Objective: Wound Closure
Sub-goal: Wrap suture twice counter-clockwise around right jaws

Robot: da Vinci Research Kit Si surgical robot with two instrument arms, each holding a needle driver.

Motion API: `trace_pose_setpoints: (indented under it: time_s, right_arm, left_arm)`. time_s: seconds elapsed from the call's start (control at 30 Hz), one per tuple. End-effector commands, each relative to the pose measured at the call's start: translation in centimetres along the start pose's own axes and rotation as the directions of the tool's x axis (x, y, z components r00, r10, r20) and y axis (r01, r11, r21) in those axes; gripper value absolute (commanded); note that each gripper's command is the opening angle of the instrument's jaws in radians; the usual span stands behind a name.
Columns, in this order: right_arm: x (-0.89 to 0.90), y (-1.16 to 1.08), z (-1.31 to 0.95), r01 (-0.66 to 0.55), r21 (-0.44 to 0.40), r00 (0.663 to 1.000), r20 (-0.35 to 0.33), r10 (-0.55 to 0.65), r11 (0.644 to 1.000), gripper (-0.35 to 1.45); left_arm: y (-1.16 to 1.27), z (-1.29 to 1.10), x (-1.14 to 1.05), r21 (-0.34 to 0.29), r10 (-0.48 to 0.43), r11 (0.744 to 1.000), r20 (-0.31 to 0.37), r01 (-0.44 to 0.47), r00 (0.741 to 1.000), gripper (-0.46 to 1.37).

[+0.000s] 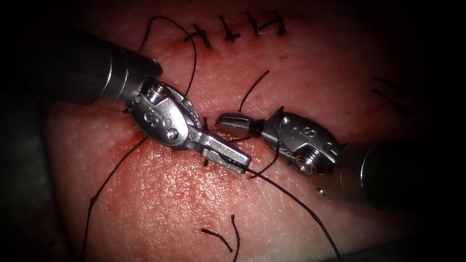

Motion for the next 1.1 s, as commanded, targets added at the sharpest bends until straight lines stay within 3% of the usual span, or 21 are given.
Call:
trace_pose_setpoints:
  time_s: [0.03,0.23,0.37,0.6,0.73,0.97,1.1]
  right_arm:
    - [0.0,0.01,0.0,0.009,0.032,1.0,0.0,-0.009,0.999,-0.35]
    - [-0.04,-0.01,0.04,0.05,0.184,0.999,-0.011,-0.049,0.982,-0.35]
    - [-0.11,-0.03,0.08,0.066,0.273,0.997,-0.053,-0.054,0.96,-0.35]
    - [-0.22,-0.07,0.1,0.054,0.397,0.997,-0.078,-0.025,0.916,-0.35]
    - [-0.22,-0.09,0.09,0.049,0.42,0.991,-0.136,0.01,0.906,-0.35]
    - [-0.18,-0.06,0.05,0.032,0.405,0.971,-0.228,0.066,0.914,-0.35]
    - [-0.14,-0.02,-0.03,0.002,0.396,0.933,-0.332,0.141,0.918,-0.35]
  left_arm:
    - [0.0,-0.01,-0.01,-0.013,-0.027,1.0,-0.021,0.027,0.999,-0.35]
    - [-0.1,-0.05,-0.12,-0.031,-0.056,0.998,-0.037,0.055,0.998,-0.35]
    - [-0.13,-0.11,-0.24,-0.043,0.004,0.999,-0.038,-0.006,0.999,-0.35]
    - [-0.27,-0.33,-0.48,0.034,0.02,0.999,-0.026,-0.019,0.999,-0.35]
    - [-0.31,-0.43,-0.63,0.075,0.018,0.997,-0.018,-0.017,1.0,-0.35]
    - [-0.21,-0.51,-0.71,0.079,0.044,0.996,-0.023,-0.042,0.999,-0.35]
    - [-0.16,-0.58,-0.68,0.073,0.049,0.996,-0.023,-0.048,0.999,-0.35]
